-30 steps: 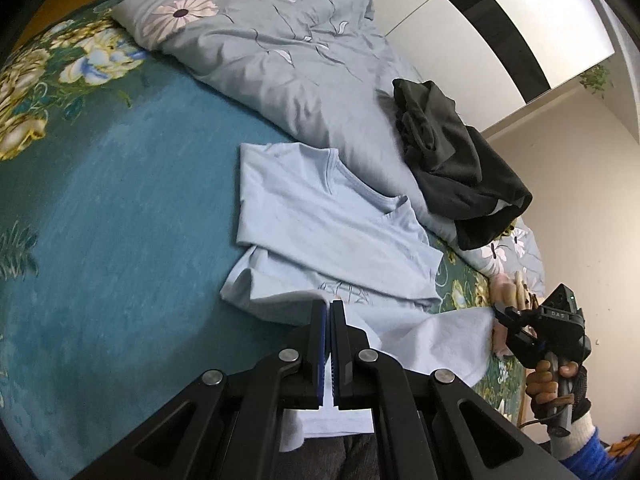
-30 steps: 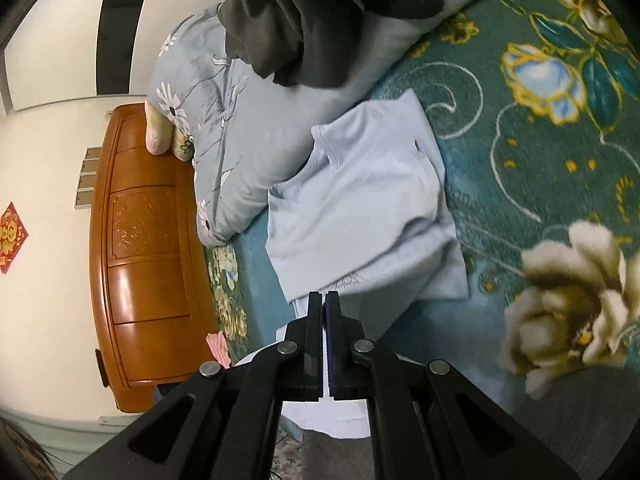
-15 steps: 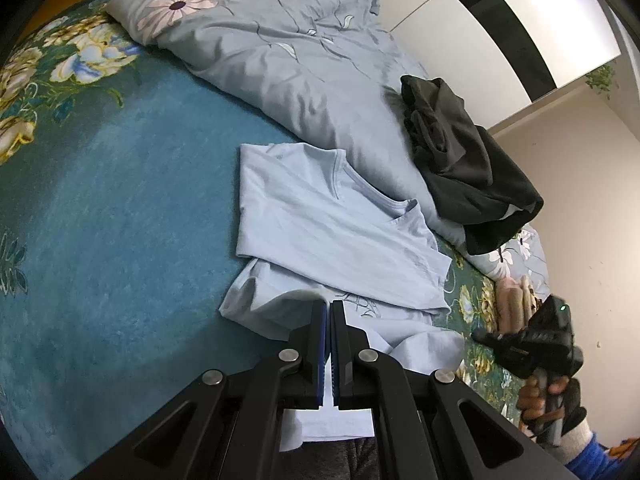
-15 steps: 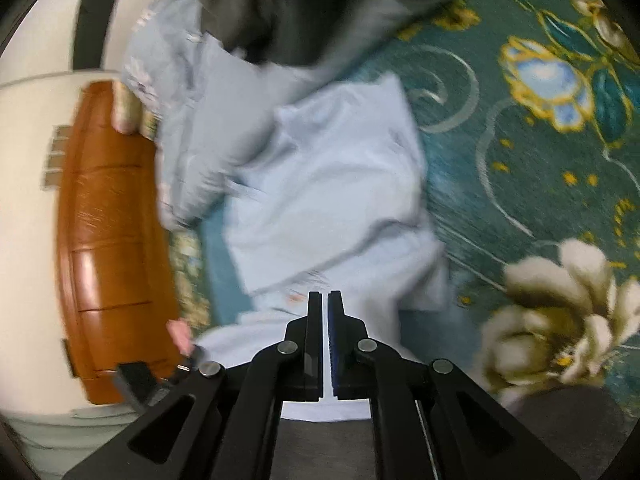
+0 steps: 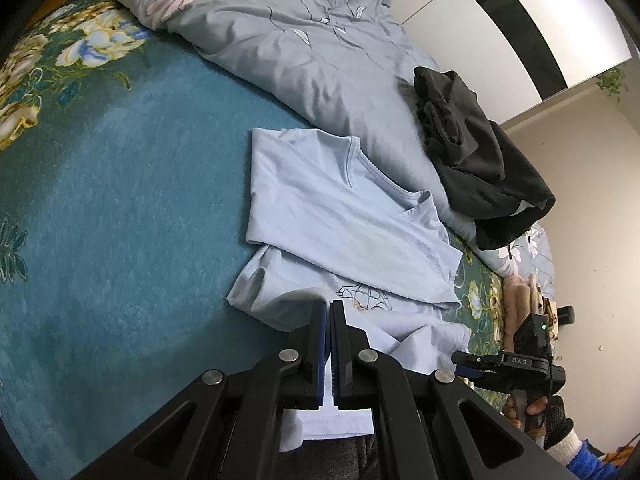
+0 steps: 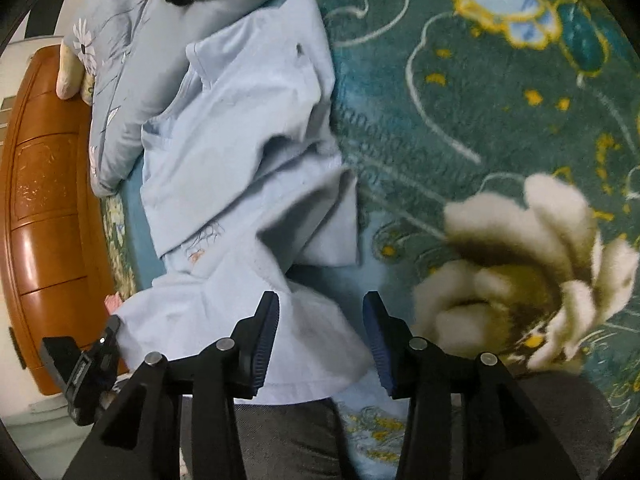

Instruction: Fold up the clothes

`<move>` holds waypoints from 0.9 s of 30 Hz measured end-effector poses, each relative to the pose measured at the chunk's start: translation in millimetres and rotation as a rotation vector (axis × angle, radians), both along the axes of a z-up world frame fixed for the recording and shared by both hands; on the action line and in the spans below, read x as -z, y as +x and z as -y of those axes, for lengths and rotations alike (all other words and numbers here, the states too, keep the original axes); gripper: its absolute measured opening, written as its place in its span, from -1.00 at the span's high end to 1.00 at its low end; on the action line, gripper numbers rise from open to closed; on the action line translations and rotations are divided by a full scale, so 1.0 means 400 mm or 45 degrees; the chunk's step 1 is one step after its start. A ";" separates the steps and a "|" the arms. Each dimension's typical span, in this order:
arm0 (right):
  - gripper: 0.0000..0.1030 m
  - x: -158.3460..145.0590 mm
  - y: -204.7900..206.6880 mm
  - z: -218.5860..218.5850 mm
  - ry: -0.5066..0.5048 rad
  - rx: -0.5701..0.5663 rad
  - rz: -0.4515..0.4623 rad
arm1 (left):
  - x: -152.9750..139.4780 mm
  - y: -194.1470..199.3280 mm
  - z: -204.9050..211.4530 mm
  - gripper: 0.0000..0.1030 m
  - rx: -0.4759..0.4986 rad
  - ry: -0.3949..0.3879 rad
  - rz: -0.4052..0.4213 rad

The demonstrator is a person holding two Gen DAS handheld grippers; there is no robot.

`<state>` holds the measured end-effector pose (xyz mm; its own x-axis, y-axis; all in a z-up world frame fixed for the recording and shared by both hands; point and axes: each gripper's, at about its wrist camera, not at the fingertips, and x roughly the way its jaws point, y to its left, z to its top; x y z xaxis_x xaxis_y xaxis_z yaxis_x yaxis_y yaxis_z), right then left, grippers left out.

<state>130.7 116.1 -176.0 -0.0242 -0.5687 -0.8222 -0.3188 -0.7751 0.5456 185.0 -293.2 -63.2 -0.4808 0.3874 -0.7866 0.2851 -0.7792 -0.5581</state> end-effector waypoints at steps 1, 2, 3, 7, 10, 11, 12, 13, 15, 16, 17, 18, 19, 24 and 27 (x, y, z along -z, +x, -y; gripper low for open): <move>0.65 -0.003 -0.004 0.008 -0.023 -0.013 -0.013 | 0.000 -0.001 0.000 0.96 -0.001 0.003 -0.002; 0.91 -0.008 -0.011 0.016 -0.047 -0.025 -0.026 | 0.000 -0.003 0.000 0.96 -0.002 0.006 -0.005; 0.93 -0.015 -0.017 0.024 -0.071 -0.036 -0.037 | 0.000 -0.005 0.001 0.96 -0.003 0.009 -0.007; 0.95 -0.050 -0.057 0.041 -0.307 0.003 -0.100 | 0.000 -0.034 0.019 0.96 -0.020 0.013 -0.026; 0.95 -0.082 -0.118 0.014 -0.501 0.149 -0.196 | -0.008 -0.080 0.044 0.96 -0.044 0.003 -0.060; 0.95 -0.091 -0.141 0.003 -0.548 0.198 -0.228 | -0.011 -0.107 0.057 0.96 -0.060 -0.002 -0.079; 0.95 -0.099 -0.163 -0.010 -0.567 0.236 -0.257 | -0.012 -0.131 0.068 0.96 -0.077 -0.004 -0.097; 0.95 -0.102 -0.185 -0.025 -0.558 0.267 -0.277 | -0.010 -0.157 0.081 0.96 -0.098 -0.001 -0.112; 0.95 -0.101 -0.225 -0.055 -0.515 0.330 -0.300 | 0.019 -0.218 0.111 0.96 -0.153 0.055 -0.103; 0.95 -0.089 -0.238 -0.071 -0.478 0.375 -0.283 | 0.037 -0.242 0.123 0.96 -0.175 0.088 -0.086; 0.95 -0.071 -0.250 -0.088 -0.440 0.427 -0.255 | 0.058 -0.257 0.130 0.93 -0.201 0.116 -0.057; 0.94 -0.052 -0.255 -0.102 -0.424 0.469 -0.222 | 0.079 -0.273 0.136 0.93 -0.228 0.143 -0.029; 0.90 -0.034 -0.255 -0.111 -0.424 0.503 -0.192 | 0.100 -0.289 0.143 0.93 -0.254 0.170 0.000; 0.85 -0.005 -0.224 -0.136 -0.416 0.553 -0.162 | 0.133 -0.264 0.154 0.85 -0.301 0.212 0.013; 0.82 -0.031 -0.216 -0.156 -0.338 0.511 -0.190 | 0.153 -0.220 0.163 0.65 -0.299 0.177 0.056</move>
<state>44.1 178.3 -163.8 -0.3902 -0.6793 -0.6215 -0.4667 -0.4359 0.7695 97.0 -358.6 -124.5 -0.5368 0.3748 -0.7558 0.4755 -0.6057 -0.6381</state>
